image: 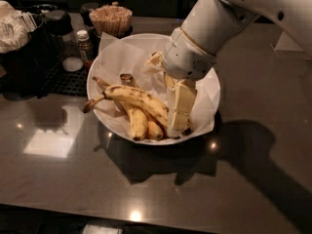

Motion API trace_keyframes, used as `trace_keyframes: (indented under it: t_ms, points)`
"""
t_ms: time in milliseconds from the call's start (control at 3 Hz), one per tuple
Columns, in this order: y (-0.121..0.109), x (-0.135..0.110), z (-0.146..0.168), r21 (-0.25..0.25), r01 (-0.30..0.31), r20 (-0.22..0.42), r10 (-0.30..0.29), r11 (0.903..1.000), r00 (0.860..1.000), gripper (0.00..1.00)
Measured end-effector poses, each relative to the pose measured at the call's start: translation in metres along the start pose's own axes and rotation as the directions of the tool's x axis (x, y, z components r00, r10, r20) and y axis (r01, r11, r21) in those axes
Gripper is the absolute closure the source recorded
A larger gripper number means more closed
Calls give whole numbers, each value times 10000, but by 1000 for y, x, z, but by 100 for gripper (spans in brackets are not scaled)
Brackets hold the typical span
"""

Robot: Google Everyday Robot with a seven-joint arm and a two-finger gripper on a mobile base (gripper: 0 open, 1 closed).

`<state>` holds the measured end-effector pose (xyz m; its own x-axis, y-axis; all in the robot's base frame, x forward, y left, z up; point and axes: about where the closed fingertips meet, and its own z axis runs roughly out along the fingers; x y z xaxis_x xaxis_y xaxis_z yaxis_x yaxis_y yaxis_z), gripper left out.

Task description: Pick banana from white bowl

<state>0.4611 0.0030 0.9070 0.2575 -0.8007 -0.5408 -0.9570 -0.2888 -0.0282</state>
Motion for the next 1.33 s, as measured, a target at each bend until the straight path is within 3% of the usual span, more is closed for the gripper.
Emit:
trace_keyframes:
  t_ms: [667,1000,1333]
  points:
    - [-7,-2,38,-955,419,749,-348,9945,9966,0]
    - [-7,-2,38,-965,424,757,-351,9944,9965,0]
    - [-7,-2,38,-965,424,757,-352,9944,9965,19]
